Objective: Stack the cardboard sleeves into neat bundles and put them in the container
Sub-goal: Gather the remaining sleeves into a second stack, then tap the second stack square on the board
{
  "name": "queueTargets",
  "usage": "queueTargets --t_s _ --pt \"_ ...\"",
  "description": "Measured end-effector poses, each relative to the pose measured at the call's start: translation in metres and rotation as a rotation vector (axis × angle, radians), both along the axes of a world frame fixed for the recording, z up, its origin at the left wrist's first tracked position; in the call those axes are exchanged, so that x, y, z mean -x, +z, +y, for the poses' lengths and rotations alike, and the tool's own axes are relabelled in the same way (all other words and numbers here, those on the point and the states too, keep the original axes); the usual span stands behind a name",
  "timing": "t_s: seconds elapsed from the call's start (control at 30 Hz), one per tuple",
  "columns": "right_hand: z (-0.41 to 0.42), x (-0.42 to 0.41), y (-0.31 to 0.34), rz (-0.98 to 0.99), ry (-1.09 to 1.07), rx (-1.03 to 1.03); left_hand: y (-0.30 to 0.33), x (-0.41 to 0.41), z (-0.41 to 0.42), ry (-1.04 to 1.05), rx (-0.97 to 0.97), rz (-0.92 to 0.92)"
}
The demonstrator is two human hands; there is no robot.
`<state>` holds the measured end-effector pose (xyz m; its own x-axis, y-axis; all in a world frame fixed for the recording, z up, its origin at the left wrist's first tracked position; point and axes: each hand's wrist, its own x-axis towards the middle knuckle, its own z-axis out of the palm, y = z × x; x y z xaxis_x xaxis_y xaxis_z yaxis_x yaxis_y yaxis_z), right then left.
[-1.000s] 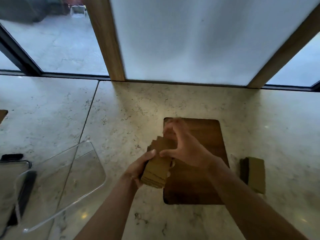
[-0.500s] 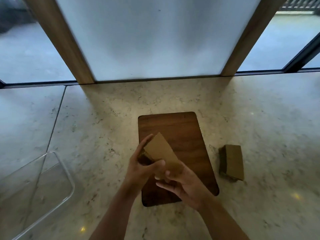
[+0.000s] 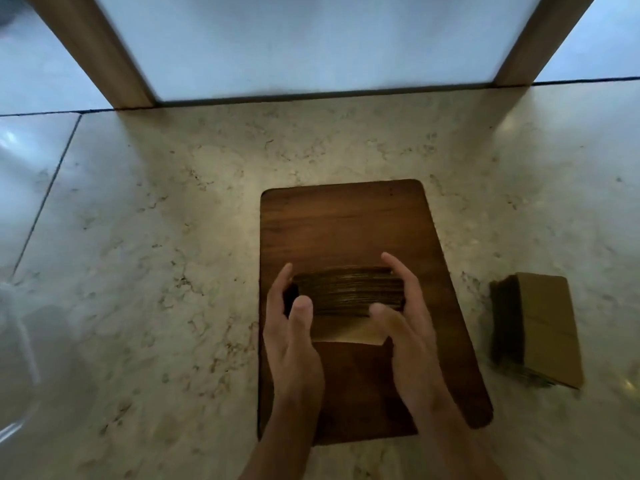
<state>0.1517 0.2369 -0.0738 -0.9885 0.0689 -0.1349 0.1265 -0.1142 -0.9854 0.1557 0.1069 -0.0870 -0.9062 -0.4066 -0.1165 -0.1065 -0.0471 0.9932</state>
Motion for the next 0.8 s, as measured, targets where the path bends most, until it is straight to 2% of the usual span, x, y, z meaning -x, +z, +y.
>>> queueTargets --t_s 0.07,0.13,0.2,0.27,0.4,0.53,0.6,0.67,0.8 --pt "-0.02 0.004 0.001 -0.081 -0.223 -0.039 0.002 0.004 0.016 0.105 -0.025 -0.064" --pt "-0.031 0.007 -0.001 -0.109 -0.417 -0.167 0.001 0.006 0.023 0.208 0.027 -0.11" --pt "-0.028 0.007 -0.007 -0.094 -0.517 -0.266 -0.001 0.006 0.021 0.256 0.14 -0.123" --pt "-0.022 0.006 -0.011 -0.082 -0.534 -0.272 -0.003 0.006 0.019 0.238 0.216 -0.087" --pt "-0.017 0.003 -0.013 -0.016 -0.318 -0.148 -0.005 0.004 0.018 0.123 0.098 -0.063" --pt "-0.011 0.005 -0.014 0.002 -0.225 -0.27 -0.004 0.003 0.014 0.087 0.143 -0.042" --pt "-0.006 0.003 -0.01 0.049 -0.205 -0.406 -0.006 0.004 0.014 0.091 0.119 -0.042" --pt "0.005 0.002 0.0 0.166 -0.063 -0.617 -0.007 0.004 0.014 0.08 0.117 -0.056" --pt "0.023 0.018 0.024 0.274 0.575 -1.046 -0.009 0.005 0.01 0.076 0.1 -0.047"
